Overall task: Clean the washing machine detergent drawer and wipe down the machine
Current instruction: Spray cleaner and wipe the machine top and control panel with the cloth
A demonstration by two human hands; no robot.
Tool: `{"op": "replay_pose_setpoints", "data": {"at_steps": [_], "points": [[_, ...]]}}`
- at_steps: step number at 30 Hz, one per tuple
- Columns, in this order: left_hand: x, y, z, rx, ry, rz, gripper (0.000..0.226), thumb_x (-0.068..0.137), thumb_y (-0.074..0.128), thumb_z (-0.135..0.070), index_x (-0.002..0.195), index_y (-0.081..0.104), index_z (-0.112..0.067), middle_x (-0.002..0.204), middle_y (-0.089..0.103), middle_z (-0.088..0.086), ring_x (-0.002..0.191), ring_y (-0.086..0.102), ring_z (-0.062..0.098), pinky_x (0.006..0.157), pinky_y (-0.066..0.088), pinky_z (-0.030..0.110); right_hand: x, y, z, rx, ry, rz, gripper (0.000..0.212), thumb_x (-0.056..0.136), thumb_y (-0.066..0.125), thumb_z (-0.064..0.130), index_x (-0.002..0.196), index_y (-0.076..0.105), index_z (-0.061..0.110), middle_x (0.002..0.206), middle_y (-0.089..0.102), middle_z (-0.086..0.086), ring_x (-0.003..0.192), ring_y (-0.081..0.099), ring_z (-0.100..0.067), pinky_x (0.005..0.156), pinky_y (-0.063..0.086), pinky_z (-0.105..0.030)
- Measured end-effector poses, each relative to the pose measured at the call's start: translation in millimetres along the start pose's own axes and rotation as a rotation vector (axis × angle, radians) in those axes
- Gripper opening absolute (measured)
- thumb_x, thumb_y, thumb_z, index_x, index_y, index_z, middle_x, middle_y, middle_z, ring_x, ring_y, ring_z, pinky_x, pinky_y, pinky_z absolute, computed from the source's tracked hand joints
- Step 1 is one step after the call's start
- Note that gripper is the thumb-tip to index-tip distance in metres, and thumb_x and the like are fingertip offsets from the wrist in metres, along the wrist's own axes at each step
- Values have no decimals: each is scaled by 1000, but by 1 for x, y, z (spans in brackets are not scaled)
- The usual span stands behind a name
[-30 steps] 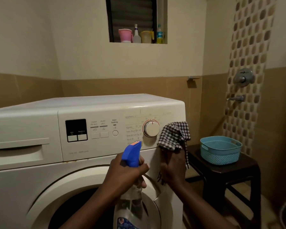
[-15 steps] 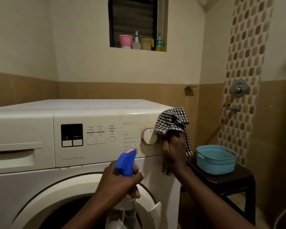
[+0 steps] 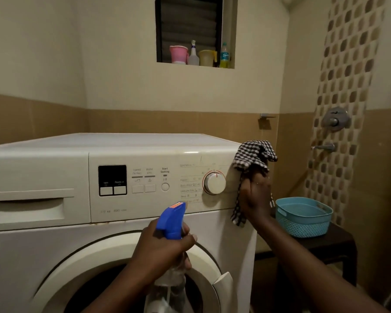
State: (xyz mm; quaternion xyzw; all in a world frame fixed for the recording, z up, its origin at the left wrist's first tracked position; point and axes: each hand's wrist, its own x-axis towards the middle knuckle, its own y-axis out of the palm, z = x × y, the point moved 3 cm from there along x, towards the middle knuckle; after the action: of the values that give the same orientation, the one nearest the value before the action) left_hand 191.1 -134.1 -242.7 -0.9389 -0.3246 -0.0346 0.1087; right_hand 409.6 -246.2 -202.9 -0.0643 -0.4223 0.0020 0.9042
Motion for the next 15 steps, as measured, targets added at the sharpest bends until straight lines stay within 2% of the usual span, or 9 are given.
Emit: {"op": "replay_pose_setpoints", "data": {"at_steps": [2,3,4,5,7,10,12,14,15], "points": [[1,-4,-1,-6,12,-14,23,80,77,-5,96,62,0,65,65,16,55,68,32,65,59,41,0,1,5,-84,-43,85,26,74,31,26,71,47,6,93,57,-24,80,45,-23,68,26,-27],[2,-5,-1,-2,22,-20,22,80,77,-5,95,62,0,64,65,15,55,68,33,66,59,44,0,1,11,-126,-100,160,30,74,32,25,76,53,3,105,58,-27,89,49,-26,74,32,-28],[3,-5,-2,-1,34,-26,21,80,77,-5,93,62,-1,63,64,14,55,68,34,67,59,47,0,2,20,-160,-190,240,37,73,33,24,84,60,1,116,58,-27,102,51,-30,87,39,-32],[4,-5,-2,-9,44,-33,21,79,77,-4,92,61,-1,62,64,13,55,68,35,67,59,50,2,4,30,-195,-314,320,44,72,34,23,93,64,-1,123,57,-26,115,49,-31,103,36,-36],[5,-3,-1,-28,49,-41,22,79,77,-4,93,61,-1,62,63,12,55,67,35,66,59,50,7,7,53,-262,-568,433,46,70,36,17,98,68,-2,122,61,-23,122,45,-28,116,24,-36],[3,2,0,-29,37,-23,21,80,77,-4,94,61,-1,64,64,12,55,68,33,65,60,46,16,10,72,-326,-722,491,41,67,42,10,95,69,-3,116,63,-22,119,47,-30,115,19,-27],[2,4,0,-30,23,-7,20,80,77,-4,93,62,-2,63,64,10,55,68,31,64,60,42,20,6,60,-318,-651,423,43,67,43,11,100,68,-1,120,62,-21,121,45,-29,114,22,-32],[1,4,1,-24,14,0,21,80,77,-5,94,62,-2,64,65,10,55,68,30,64,60,40,11,1,33,-232,-391,260,41,68,43,11,98,69,4,117,62,-20,114,48,-28,108,34,-42],[1,3,1,-19,11,3,21,80,77,-5,94,62,-2,64,65,10,55,68,30,62,59,38,1,0,18,-170,-216,143,32,68,42,9,88,67,5,105,63,-22,99,51,-28,97,43,-44]]}}
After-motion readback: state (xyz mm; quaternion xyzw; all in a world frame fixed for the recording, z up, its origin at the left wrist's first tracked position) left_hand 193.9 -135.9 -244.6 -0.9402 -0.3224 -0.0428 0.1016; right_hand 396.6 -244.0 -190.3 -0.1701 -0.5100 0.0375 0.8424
